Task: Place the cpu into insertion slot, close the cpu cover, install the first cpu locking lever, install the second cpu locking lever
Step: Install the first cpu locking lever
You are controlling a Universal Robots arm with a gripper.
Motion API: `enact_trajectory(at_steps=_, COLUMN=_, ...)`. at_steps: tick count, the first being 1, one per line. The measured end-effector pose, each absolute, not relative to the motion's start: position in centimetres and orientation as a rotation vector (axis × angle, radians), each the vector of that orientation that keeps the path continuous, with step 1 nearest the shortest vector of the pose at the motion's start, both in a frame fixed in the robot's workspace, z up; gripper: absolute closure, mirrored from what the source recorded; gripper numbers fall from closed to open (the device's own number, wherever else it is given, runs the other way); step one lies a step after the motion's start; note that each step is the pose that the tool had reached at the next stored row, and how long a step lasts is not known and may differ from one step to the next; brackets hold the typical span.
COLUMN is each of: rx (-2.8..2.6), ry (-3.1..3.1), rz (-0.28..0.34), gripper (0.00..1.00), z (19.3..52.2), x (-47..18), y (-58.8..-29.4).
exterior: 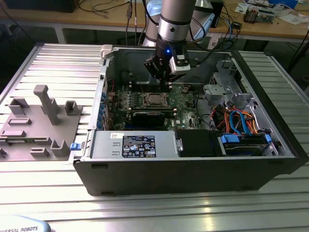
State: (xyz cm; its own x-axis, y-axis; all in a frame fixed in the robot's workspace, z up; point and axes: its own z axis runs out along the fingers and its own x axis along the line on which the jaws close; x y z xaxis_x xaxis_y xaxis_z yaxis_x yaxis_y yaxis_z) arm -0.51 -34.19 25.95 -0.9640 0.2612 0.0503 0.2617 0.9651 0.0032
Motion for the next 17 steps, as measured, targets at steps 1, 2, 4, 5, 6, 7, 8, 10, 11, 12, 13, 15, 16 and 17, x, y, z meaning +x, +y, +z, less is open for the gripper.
enact_trajectory(at_steps=1, rx=-0.403, ry=-3.066, rz=-0.015, gripper=0.89, z=25.95, x=-0.51, y=-34.19)
enact_trajectory(at_steps=2, rx=-0.399, ry=-3.066, rz=-0.015, gripper=0.89, z=25.95, x=-0.51, y=-34.19)
enact_trajectory(at_steps=4, rx=-0.389, ry=-3.067, rz=-0.015, gripper=0.89, z=25.95, x=-0.51, y=-34.19)
enact_trajectory(at_steps=5, rx=-0.384, ry=-3.068, rz=-0.015, gripper=0.89, z=25.95, x=-0.51, y=-34.19)
enact_trajectory(at_steps=6, rx=-0.379, ry=-3.068, rz=-0.015, gripper=0.89, z=25.95, x=-0.51, y=-34.19)
enact_trajectory(at_steps=7, rx=-0.369, ry=-3.070, rz=-0.014, gripper=0.89, z=25.95, x=-0.51, y=-34.19)
enact_trajectory(at_steps=8, rx=-0.361, ry=-3.071, rz=-0.014, gripper=0.89, z=25.95, x=-0.51, y=-34.19)
enact_trajectory(at_steps=10, rx=-0.343, ry=-3.073, rz=-0.014, gripper=0.89, z=25.95, x=-0.51, y=-34.19)
enact_trajectory(at_steps=11, rx=-0.337, ry=-3.073, rz=-0.014, gripper=0.89, z=25.95, x=-0.51, y=-34.19)
enact_trajectory(at_steps=12, rx=-0.331, ry=-3.074, rz=-0.013, gripper=0.89, z=25.95, x=-0.51, y=-34.19)
enact_trajectory(at_steps=13, rx=-0.323, ry=-3.075, rz=-0.013, gripper=0.89, z=25.95, x=-0.51, y=-34.19)
enact_trajectory(at_steps=15, rx=-0.303, ry=-3.077, rz=-0.013, gripper=0.89, z=25.95, x=-0.51, y=-34.19)
enact_trajectory(at_steps=16, rx=-0.289, ry=-3.078, rz=-0.012, gripper=0.89, z=25.95, x=-0.51, y=-34.19)
enact_trajectory(at_steps=17, rx=-0.278, ry=-3.079, rz=-0.012, gripper=0.89, z=25.95, x=-0.51, y=-34.19)
